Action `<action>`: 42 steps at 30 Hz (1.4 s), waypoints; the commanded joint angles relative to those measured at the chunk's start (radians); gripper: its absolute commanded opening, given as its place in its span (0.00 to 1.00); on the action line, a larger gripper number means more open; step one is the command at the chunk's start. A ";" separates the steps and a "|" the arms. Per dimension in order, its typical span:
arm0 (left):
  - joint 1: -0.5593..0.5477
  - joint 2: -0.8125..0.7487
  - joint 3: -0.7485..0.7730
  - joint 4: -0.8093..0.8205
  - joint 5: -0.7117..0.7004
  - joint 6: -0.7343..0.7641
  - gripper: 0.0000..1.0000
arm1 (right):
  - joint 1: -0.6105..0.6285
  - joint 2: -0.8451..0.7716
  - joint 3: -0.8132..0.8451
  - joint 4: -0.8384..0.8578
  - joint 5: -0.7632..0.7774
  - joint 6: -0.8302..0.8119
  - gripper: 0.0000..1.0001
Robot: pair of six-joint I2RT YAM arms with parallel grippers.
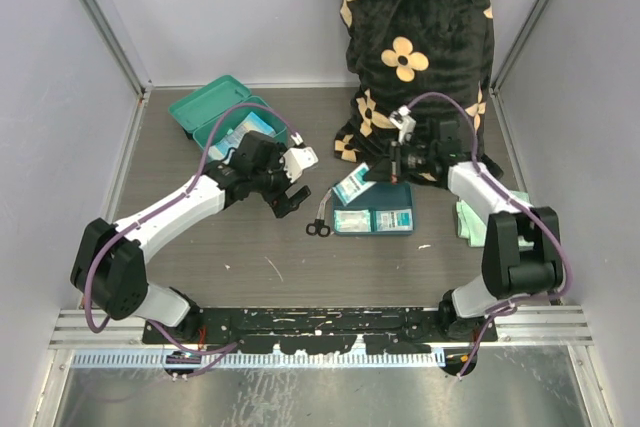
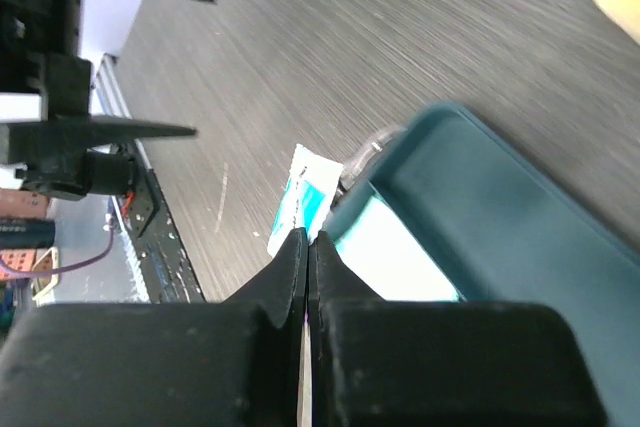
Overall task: Organize the medicine kit
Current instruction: Place the medical item at the medicine box compartment.
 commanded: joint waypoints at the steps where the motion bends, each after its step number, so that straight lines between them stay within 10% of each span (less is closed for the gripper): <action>1: 0.012 -0.044 0.035 0.016 -0.061 0.028 0.98 | -0.115 -0.120 -0.096 -0.074 0.034 -0.065 0.01; 13: 0.015 -0.030 0.058 0.035 -0.118 0.021 0.98 | -0.185 -0.308 -0.206 -0.212 0.381 -0.135 0.02; 42: 0.015 -0.036 0.048 0.045 -0.130 0.013 0.98 | -0.186 -0.315 -0.360 -0.034 0.375 -0.008 0.09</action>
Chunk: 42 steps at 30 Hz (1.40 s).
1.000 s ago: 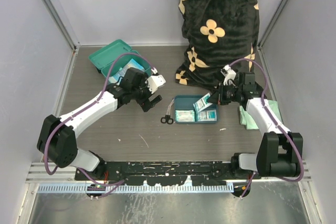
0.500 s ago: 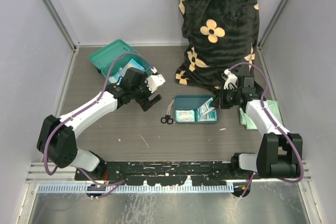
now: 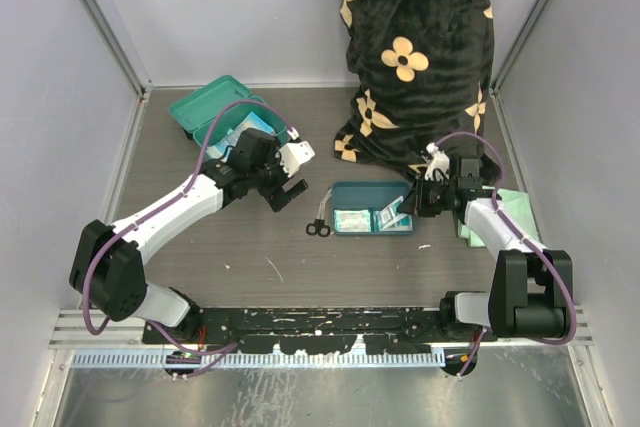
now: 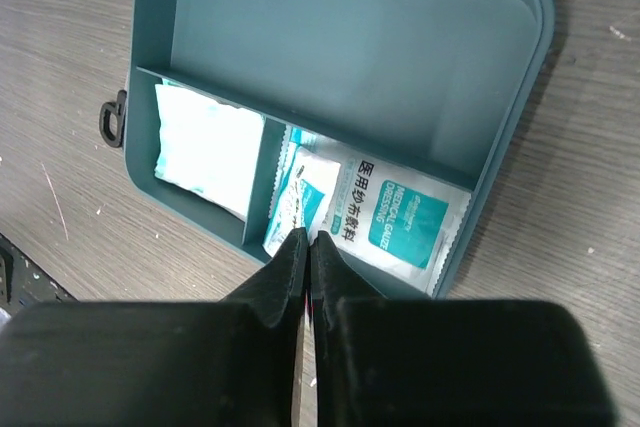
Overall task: Organize the medicine kit
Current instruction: Place the medical item at the medicine box compartment.
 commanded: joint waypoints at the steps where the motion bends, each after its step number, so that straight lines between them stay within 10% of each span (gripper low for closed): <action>1: 0.006 -0.024 0.036 0.039 -0.003 0.005 0.98 | -0.004 -0.053 -0.035 0.107 -0.002 0.039 0.11; 24: 0.005 -0.032 0.042 0.034 -0.014 0.007 0.98 | -0.005 -0.102 -0.025 0.050 0.126 0.074 0.49; 42: 0.005 -0.035 0.038 0.037 -0.023 0.013 0.98 | -0.006 -0.068 -0.006 0.013 0.151 0.098 0.48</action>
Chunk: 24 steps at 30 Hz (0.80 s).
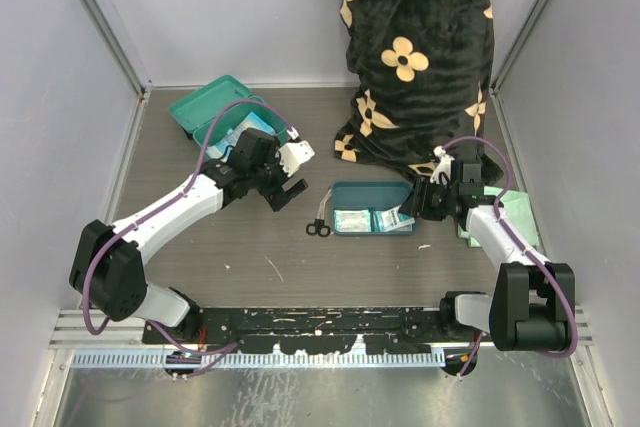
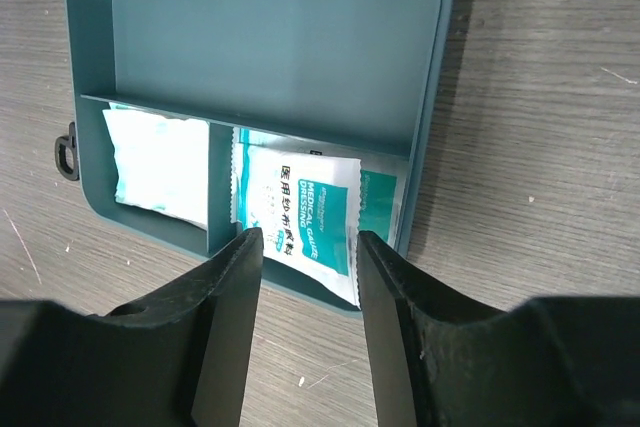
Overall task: Organize the medicine kit
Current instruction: Place the medical item at the medicine box compartment.
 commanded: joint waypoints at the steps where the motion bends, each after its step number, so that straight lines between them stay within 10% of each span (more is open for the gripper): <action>1: 0.006 -0.036 0.038 0.037 -0.010 0.014 0.98 | -0.005 -0.001 0.049 0.000 0.017 0.014 0.48; 24: 0.005 -0.027 0.044 0.043 -0.025 0.022 0.98 | -0.003 0.112 0.161 -0.135 -0.044 -0.040 0.46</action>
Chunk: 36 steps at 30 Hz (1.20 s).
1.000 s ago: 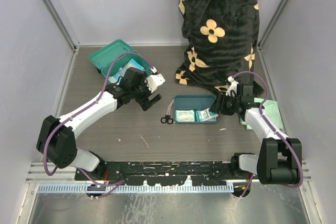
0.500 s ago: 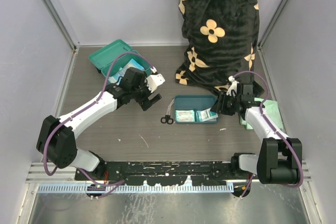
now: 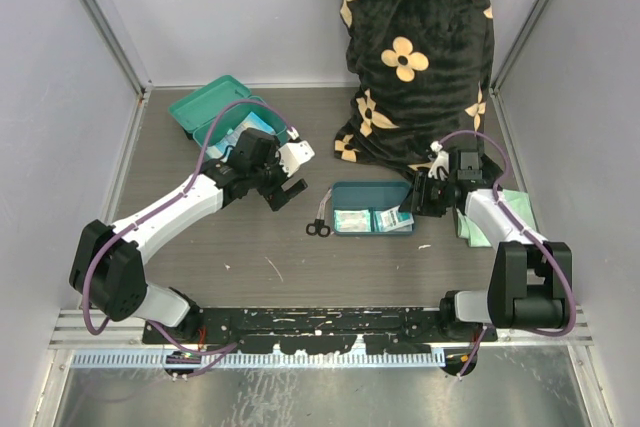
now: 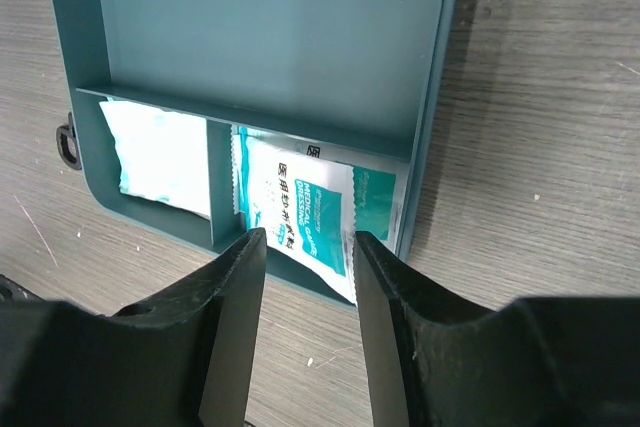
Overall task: Organize the medicine kit
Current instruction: Place the medical item at the medicine box compartment.
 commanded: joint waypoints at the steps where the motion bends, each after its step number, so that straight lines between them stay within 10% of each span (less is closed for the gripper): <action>1: 0.006 -0.027 0.043 0.044 -0.012 0.009 0.98 | -0.003 0.008 0.052 -0.013 -0.033 -0.026 0.46; 36: 0.005 -0.024 0.053 0.030 -0.036 0.023 0.98 | 0.062 0.136 0.177 -0.170 0.045 -0.134 0.47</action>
